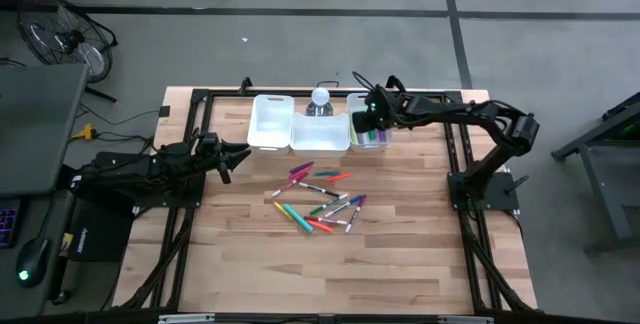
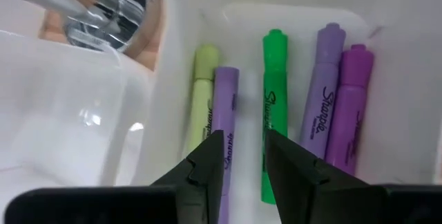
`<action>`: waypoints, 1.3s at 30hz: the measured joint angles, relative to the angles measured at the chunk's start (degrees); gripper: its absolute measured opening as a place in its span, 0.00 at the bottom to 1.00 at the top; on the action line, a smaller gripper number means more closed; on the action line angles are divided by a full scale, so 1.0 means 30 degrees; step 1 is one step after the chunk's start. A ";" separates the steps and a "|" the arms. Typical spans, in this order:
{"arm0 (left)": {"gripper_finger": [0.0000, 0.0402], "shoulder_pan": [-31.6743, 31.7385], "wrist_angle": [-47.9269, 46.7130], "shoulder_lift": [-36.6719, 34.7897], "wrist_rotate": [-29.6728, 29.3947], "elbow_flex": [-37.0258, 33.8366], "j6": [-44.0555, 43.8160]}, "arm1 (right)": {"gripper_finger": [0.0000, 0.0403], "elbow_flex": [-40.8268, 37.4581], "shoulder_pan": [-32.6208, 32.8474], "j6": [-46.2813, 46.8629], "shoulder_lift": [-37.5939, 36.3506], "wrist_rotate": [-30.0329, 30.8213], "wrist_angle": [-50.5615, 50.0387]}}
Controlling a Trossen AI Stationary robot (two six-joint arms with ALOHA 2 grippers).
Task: Pick & Place Markers
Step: Put the blue highlighter pen into the right white bin
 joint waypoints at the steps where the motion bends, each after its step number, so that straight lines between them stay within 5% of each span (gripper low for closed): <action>1: 0.32 0.0000 0.0000 0.0000 0.0000 0.0000 0.0000 | 0.23 0.0001 0.0069 -0.0130 -0.0138 0.0029 0.0025; 23: 0.32 0.0000 0.0000 0.0000 0.0000 -0.0003 0.0000 | 0.23 -0.0168 0.5684 -0.6079 -0.2202 -0.1833 -0.0602; 39: 0.32 0.0001 0.0000 0.0000 0.0007 0.0001 0.0000 | 0.23 -0.7147 1.2675 -0.2953 -0.9664 0.1640 0.1341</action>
